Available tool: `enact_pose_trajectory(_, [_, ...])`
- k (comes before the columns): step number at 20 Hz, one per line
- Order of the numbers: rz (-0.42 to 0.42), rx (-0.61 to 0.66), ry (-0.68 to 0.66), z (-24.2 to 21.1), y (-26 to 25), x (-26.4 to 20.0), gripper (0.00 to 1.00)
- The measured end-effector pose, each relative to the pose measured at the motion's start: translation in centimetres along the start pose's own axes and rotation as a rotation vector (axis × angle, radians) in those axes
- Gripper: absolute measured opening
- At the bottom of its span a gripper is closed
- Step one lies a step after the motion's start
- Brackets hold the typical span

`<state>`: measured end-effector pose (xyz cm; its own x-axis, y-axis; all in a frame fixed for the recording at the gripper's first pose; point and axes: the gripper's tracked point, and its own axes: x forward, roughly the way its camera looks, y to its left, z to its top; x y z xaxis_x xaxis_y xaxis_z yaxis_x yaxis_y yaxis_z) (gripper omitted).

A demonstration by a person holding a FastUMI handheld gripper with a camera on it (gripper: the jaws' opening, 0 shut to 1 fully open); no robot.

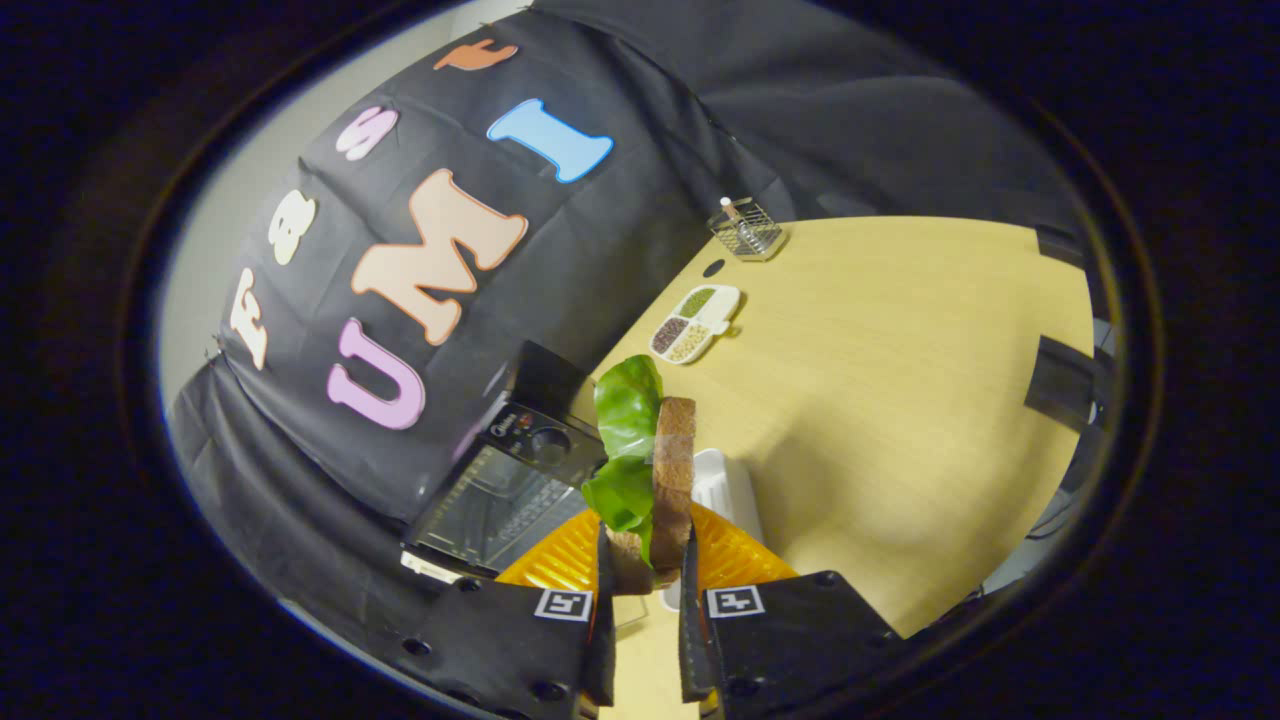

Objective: Open the toaster oven, put the food inside, and close the toaster oven door.

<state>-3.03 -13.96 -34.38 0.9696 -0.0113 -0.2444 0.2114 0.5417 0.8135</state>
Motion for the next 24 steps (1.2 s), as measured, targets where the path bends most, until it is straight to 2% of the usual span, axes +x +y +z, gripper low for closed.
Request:
enact_pose_trajectory(6, [0.059, 0.188, -0.016, -4.7, 5.6, 1.7, 0.27])
enact_pose_trajectory(12, [0.097, 0.315, 0.012, -11.1, 12.6, 6.2, 0.27])
enact_pose_trajectory(18, [0.100, 0.346, 0.029, -15.5, 17.4, 11.0, 0.27])
enact_pose_trajectory(24, [0.054, 0.294, 0.006, -16.4, 17.8, 15.0, 0.27])
